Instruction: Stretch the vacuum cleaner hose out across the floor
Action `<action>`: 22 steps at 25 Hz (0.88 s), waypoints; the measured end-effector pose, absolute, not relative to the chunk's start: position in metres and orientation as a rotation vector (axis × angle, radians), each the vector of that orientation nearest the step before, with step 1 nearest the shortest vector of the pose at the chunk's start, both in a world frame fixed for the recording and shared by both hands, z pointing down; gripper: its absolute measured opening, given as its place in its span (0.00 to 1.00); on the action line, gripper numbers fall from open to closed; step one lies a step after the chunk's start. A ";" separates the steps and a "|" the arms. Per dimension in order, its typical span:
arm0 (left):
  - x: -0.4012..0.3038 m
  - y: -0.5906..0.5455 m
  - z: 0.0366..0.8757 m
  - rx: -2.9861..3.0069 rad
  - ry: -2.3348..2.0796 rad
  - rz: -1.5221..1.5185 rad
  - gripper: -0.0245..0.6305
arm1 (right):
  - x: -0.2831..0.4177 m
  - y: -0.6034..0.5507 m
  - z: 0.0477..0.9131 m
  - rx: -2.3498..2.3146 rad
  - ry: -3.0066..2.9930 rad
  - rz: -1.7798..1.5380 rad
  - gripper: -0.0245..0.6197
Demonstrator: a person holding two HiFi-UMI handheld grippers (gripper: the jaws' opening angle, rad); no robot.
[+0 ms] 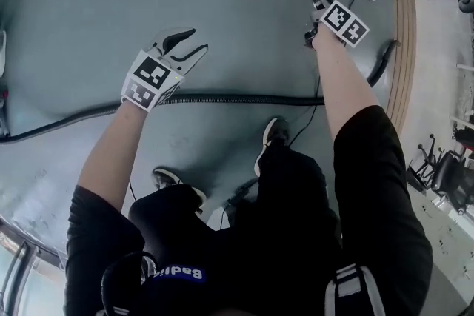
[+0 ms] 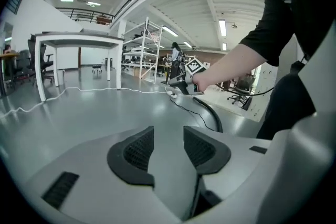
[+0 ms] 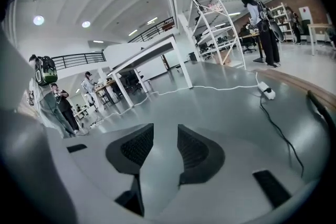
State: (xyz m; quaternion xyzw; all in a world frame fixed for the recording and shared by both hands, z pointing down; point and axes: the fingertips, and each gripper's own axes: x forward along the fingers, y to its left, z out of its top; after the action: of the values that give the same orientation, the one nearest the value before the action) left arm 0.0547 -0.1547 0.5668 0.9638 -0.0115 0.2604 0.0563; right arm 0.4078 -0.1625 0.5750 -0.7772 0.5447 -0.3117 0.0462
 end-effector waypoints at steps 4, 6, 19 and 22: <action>0.028 -0.171 0.470 2.959 -0.031 0.790 0.32 | 0.365 -0.194 0.489 -2.311 1.684 -0.929 0.27; 0.016 -0.167 0.418 2.959 -0.026 0.787 0.32 | 0.351 -0.186 0.440 -2.316 1.712 -0.934 0.27; -0.030 0.000 0.142 2.722 -0.148 0.581 0.32 | 0.268 0.089 0.177 -2.224 1.966 -1.142 0.26; -0.019 0.029 0.091 2.698 -0.183 0.574 0.32 | 0.258 0.133 0.127 -2.165 2.123 -1.125 0.26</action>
State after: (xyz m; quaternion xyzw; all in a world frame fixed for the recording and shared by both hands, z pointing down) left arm -0.0189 0.0289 0.0908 0.9586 -0.0652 0.2041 0.1876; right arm 0.2579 0.1329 0.1269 -0.6686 0.6558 -0.3475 -0.0464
